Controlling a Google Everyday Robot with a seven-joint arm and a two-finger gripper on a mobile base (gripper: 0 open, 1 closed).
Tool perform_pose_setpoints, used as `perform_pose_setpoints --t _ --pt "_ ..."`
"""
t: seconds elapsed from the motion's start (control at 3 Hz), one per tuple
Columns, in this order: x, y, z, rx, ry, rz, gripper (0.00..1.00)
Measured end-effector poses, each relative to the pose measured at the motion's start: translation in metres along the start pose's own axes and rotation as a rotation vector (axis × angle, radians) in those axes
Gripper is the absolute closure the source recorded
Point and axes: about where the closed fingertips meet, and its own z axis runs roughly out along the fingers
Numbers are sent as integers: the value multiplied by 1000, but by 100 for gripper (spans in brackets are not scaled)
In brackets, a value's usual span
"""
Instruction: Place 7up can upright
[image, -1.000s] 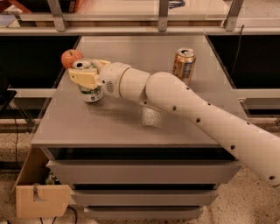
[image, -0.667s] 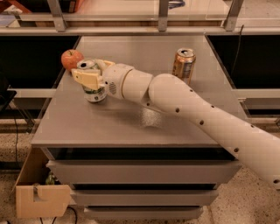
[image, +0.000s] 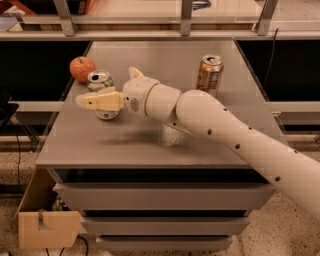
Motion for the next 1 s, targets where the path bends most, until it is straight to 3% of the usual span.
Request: perform_pose_setpoints --t 1.0 --pt "-8 -16 -51 50 1 -20 0"
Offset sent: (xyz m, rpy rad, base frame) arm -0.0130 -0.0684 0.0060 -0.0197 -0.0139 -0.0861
